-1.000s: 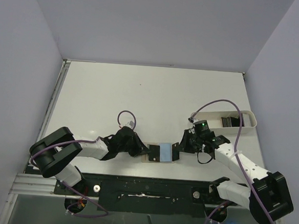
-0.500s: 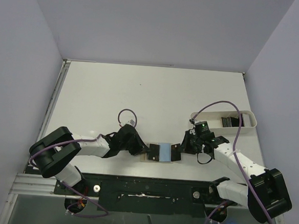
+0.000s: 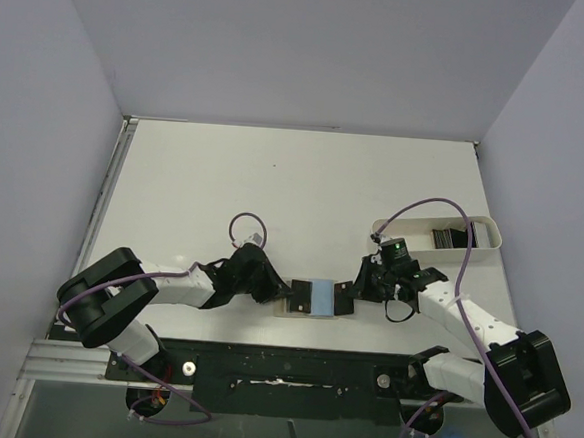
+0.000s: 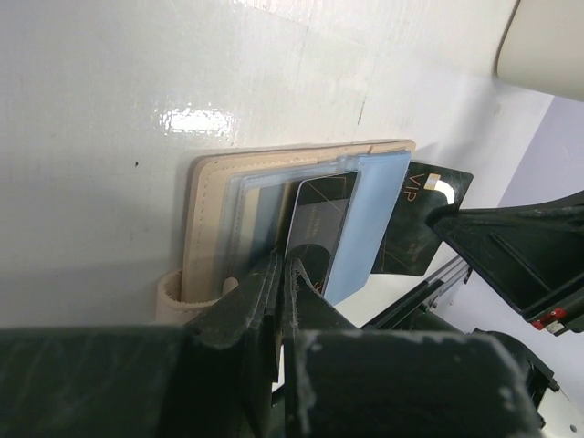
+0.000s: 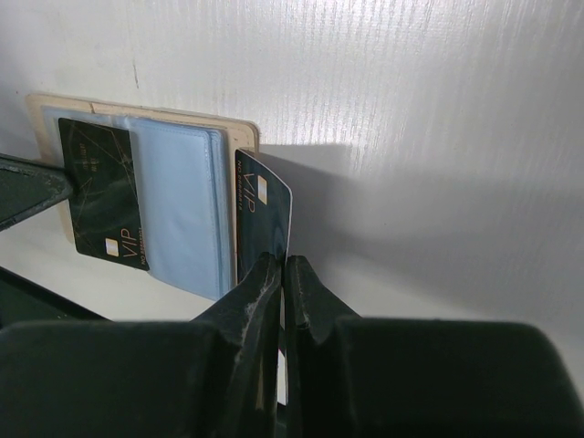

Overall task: Put the credit cards into the card holder
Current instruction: Insert the credit card into the card holder.

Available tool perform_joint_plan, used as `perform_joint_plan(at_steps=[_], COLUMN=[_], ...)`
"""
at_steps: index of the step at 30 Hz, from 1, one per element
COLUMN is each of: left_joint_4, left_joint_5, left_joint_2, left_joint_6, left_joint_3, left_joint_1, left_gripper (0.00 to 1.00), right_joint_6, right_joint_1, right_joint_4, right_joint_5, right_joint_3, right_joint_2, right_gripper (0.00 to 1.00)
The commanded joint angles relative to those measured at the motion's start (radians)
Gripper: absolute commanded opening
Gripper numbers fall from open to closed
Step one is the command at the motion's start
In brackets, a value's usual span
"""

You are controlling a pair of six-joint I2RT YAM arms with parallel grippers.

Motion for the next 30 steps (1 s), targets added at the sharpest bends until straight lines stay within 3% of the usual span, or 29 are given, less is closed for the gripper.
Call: perform_joint_plan(at_steps=[1, 19, 27, 30], left_joint_4=[0.012, 0.116, 0.013, -0.031], left_joint_5=[-0.052, -0.013, -0.045, -0.067], left_joint_2=[-0.031, 0.054, 0.021, -0.001], left_joint_6=[-0.011, -0.007, 0.045, 0.063], left_joint_3=[0.008, 0.038, 0.089, 0.103], left_joint_1=[0.002, -0.059, -0.059, -0.060], left_gripper=[0.00, 0.00, 0.28, 0.32], right_joint_6=[-0.005, 0.018, 0.023, 0.023], right_joint_1=[0.003, 0.006, 0.009, 0.011], right_joint_4=[-0.008, 0.012, 0.006, 0.009], right_joint_5=[0.025, 0.004, -0.005, -0.009], right_joint_3=[-0.028, -0.045, -0.042, -0.044], right_joint_2=[-0.002, -0.014, -0.038, -0.046], right_gripper=[0.00, 0.00, 0.00, 0.00])
